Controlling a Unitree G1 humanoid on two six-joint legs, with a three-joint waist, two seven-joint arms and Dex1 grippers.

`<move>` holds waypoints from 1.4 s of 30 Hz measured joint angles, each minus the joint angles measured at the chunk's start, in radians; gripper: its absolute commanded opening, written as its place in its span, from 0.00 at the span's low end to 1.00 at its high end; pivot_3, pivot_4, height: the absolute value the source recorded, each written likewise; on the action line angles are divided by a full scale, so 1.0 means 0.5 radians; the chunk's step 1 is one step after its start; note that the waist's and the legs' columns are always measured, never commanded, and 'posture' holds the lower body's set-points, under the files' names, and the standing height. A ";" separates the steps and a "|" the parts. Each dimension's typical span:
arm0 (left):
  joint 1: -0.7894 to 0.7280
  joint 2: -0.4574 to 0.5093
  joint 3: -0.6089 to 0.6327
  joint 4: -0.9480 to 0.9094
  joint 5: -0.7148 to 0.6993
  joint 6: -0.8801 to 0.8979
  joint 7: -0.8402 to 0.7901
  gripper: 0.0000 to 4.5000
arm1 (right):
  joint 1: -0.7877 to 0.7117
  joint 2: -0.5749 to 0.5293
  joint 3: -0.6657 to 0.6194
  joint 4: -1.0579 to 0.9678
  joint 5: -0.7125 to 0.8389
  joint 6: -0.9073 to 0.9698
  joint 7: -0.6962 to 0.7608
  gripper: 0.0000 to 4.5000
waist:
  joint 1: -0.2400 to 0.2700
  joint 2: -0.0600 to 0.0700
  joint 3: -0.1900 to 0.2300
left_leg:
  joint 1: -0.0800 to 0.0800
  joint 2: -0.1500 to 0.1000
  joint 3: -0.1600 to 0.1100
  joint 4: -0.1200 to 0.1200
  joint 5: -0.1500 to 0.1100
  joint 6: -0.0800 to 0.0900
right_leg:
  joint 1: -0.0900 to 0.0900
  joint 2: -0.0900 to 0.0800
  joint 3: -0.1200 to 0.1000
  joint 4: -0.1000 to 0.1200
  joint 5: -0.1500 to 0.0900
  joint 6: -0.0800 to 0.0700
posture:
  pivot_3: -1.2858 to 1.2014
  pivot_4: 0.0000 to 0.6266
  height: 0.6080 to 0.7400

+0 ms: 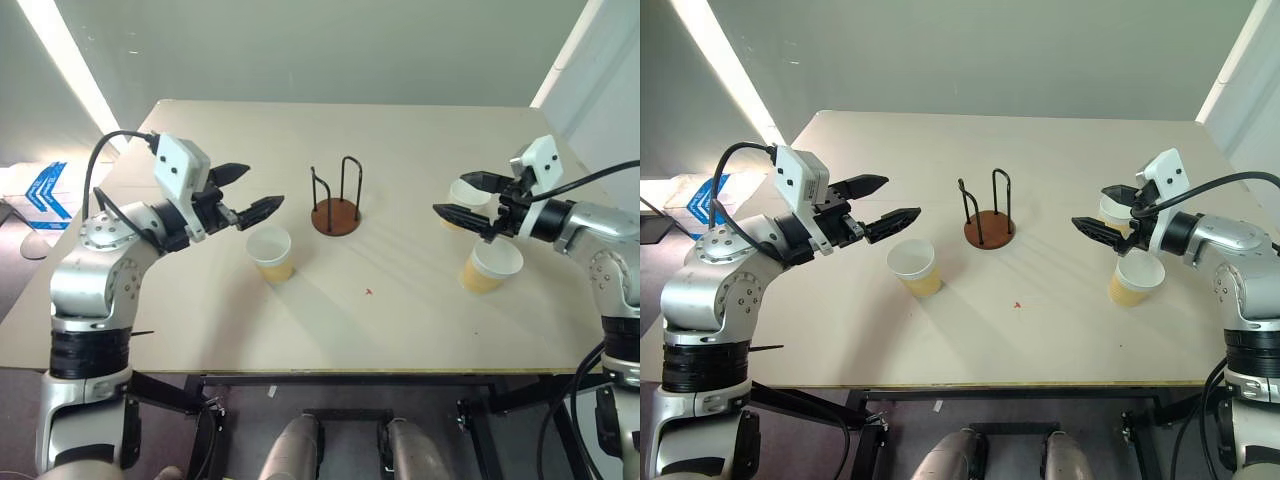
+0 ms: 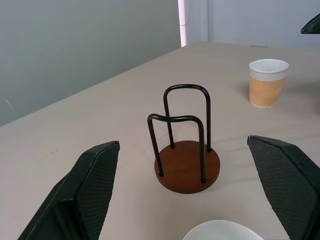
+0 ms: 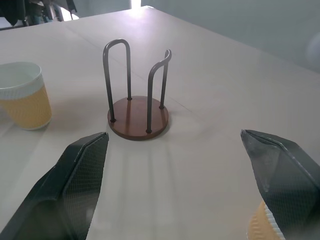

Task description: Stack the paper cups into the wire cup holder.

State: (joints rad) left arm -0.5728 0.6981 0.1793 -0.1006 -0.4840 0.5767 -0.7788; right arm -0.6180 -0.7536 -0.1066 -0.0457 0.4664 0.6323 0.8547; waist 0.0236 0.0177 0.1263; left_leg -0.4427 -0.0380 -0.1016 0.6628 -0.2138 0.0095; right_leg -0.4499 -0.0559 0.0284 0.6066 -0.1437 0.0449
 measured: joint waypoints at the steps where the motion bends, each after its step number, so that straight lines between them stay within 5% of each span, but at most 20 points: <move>1: 0.000 0.000 0.000 0.000 0.000 0.000 0.000 1.00 | 0.001 0.000 0.000 0.000 0.000 0.000 0.000 0.99 | 0.000 0.000 0.000 | 0.000 0.000 0.000 0.000 0.000 0.000 | 0.000 0.000 0.000 0.000 0.000 0.000 | 0.52 0.24 1.00; 22: -0.070 -0.157 -0.102 0.013 0.006 -0.002 0.043 1.00 | 0.007 -0.034 -0.023 -0.088 0.011 0.082 -0.030 0.99 | 0.004 0.000 0.000 | 0.000 0.000 0.000 0.001 0.001 0.000 | 0.001 0.000 0.000 0.000 0.000 0.000 | 0.52 0.24 1.00; 42: -0.470 -0.364 -0.487 0.616 0.333 0.091 0.100 1.00 | 0.143 -0.069 -0.329 -0.552 0.379 0.542 -0.284 0.99 | 0.004 -0.001 0.001 | 0.000 -0.001 0.001 0.001 0.011 0.011 | 0.003 0.000 0.000 -0.002 0.000 0.003 | 0.52 0.24 1.00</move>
State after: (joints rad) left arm -0.8078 0.5161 -0.0643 0.2074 -0.3175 0.6224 -0.7290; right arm -0.5466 -0.7879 -0.2709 -0.3219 0.6561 0.9035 0.7125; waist 0.0257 0.0172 0.1265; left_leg -0.4427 -0.0383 -0.1010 0.6632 -0.2083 0.0150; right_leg -0.4484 -0.0561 0.0285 0.6055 -0.1438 0.0462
